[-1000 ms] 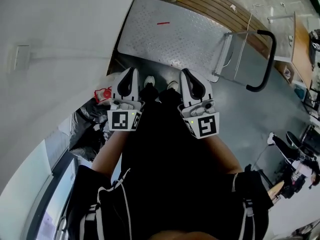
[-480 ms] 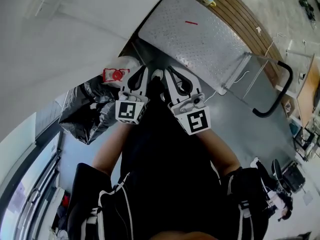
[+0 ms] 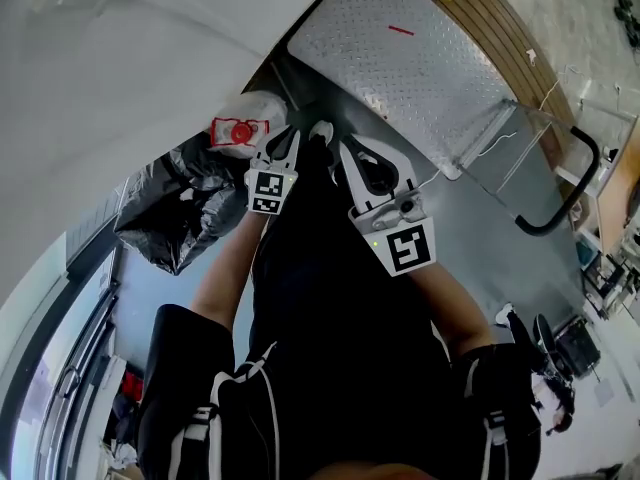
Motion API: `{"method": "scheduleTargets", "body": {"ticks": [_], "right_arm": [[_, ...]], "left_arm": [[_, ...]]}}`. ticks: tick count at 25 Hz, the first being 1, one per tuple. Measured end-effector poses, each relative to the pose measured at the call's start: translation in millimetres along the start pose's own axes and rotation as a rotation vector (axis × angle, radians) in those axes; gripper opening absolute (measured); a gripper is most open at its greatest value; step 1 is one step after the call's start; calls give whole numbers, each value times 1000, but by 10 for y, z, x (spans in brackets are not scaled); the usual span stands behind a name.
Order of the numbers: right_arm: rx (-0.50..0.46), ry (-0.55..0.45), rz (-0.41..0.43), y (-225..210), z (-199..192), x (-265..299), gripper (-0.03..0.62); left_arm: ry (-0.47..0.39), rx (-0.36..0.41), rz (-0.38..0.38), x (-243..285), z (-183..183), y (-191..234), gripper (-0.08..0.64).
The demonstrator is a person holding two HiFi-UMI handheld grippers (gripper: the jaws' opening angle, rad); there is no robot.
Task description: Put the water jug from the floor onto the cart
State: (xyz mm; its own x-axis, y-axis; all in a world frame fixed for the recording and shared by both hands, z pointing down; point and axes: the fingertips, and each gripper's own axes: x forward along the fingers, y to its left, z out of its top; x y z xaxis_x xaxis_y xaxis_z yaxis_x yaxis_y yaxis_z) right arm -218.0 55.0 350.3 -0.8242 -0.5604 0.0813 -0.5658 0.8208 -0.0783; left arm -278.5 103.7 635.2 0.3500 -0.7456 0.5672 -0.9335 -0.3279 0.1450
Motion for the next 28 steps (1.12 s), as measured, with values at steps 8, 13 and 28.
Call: {"method": "scheduleTargets", "body": {"ticks": [8,13,28], "right_arm": [[16,52,10,-14,-326,225,20],[9,88,29,-30,-573,336,18],[11,165,56,-110,-1066,278,19]], "left_arm": [[234,-239,101,274,-1093,565,108],[403,-102,77,488,-1813,733,147],[669,-244,137,886,-2927,979,163]]}}
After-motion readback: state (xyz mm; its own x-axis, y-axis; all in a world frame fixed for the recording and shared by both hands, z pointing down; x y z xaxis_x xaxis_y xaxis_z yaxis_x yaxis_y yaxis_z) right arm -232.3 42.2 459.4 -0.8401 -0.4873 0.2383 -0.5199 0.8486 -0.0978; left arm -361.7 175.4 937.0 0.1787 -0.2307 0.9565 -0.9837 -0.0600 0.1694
